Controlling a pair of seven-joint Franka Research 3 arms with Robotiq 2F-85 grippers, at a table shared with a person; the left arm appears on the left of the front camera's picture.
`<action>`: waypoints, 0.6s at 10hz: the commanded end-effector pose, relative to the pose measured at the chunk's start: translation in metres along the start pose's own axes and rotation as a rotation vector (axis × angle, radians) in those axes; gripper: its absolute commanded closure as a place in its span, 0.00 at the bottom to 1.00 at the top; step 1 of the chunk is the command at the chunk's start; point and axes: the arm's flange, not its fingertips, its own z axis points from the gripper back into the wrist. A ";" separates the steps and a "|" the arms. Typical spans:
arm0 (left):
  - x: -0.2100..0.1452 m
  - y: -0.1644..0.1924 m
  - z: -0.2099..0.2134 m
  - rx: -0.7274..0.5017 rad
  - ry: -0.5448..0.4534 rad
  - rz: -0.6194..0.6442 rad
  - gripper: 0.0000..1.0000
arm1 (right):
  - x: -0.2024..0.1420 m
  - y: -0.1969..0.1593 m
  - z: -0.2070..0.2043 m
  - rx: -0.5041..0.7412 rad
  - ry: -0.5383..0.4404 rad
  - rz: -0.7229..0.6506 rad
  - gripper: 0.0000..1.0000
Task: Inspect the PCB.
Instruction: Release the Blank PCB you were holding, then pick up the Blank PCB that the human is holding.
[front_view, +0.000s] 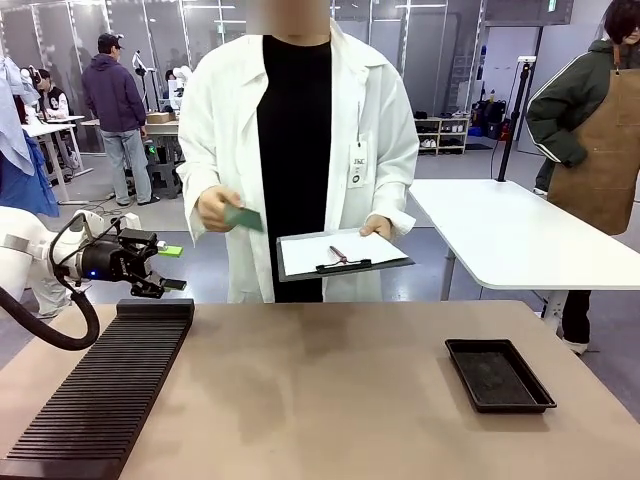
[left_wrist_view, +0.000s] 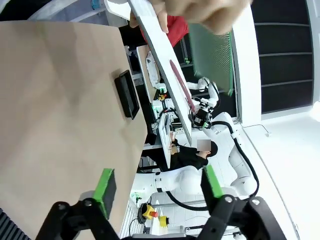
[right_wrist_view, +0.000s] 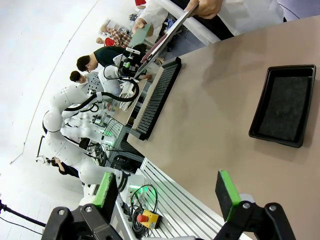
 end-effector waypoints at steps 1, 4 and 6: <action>-0.006 -0.006 -0.001 0.005 0.023 -0.027 0.00 | 0.001 0.000 0.000 0.011 -0.013 0.018 0.00; -0.016 -0.002 0.000 0.026 0.024 -0.007 0.00 | 0.001 0.000 0.000 0.011 -0.013 0.018 0.00; -0.019 -0.005 0.002 0.048 0.016 -0.019 0.00 | 0.001 0.000 0.000 0.011 -0.013 0.018 0.00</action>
